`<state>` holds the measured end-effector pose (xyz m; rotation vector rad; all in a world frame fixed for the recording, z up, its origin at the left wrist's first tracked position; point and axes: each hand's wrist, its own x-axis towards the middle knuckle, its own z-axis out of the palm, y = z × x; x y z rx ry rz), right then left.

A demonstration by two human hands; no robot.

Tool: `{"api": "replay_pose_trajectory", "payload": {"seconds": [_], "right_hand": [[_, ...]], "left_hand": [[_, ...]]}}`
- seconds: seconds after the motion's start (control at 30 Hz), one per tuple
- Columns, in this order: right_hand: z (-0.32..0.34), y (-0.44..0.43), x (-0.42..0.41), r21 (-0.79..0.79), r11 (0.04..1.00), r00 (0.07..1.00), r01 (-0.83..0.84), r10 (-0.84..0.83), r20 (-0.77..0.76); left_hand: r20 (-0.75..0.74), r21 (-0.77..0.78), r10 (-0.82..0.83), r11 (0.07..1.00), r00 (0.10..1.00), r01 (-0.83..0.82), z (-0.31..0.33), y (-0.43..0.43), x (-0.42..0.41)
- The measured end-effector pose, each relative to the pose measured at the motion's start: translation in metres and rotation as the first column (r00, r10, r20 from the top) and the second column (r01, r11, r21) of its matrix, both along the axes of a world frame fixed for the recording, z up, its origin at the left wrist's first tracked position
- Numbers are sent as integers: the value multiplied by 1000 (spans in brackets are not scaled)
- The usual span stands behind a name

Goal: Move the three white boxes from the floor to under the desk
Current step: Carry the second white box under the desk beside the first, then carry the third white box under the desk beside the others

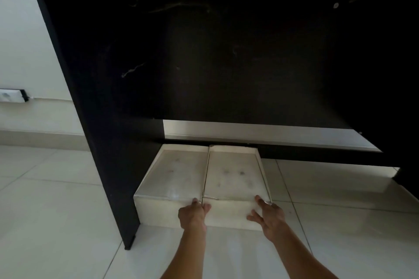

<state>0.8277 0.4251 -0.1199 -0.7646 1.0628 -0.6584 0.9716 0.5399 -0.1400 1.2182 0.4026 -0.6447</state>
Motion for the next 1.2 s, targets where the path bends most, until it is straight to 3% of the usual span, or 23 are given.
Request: {"api": "replay_pose_trajectory", "payload": {"seconds": [0.1, 0.2, 0.33, 0.43, 0.53, 0.63, 0.7, 0.8, 0.93, 1.2], "right_hand": [[-3, -2, -2, 13, 1000, 1000, -12, 12, -5], [-6, 8, -9, 14, 999, 999, -31, 31, -16], [0, 25, -33, -31, 999, 983, -27, 21, -183], [7, 25, -61, -63, 993, 972, -99, 83, -221], [20, 20, -100, -31, 997, 962, -64, 53, -266], [37, 25, -166, -32, 999, 942, 27, -36, -334], [52, 36, -221, -56, 996, 909, 64, -81, -409], [85, 55, -303, -64, 994, 834, 93, -113, -541], [163, 73, -443, -42, 947, 753, 319, -280, -596], [313, 77, -673, -66, 792, 594, 607, -508, -624]], "left_hand": [[17, -22, 2, 1000, 1000, -2, 3, 2, -2], [20, -39, -115, 993, 993, 115, 9, 14, -9], [0, 152, -359, 923, 933, 354, 17, 30, -30], [7, 289, -506, 827, 862, 483, 28, 35, -52], [49, 499, -716, 621, 696, 604, 48, 26, -87], [95, 755, -912, 328, 400, 568, 66, 12, -145], [77, 832, -975, 178, 210, 525, 91, 5, -196], [53, 838, -998, 68, 43, 541, 138, 8, -270], [4, 814, -984, -99, -176, 572, 217, -9, -385], [35, 751, -929, -219, -369, 623, 361, -70, -587]]}}
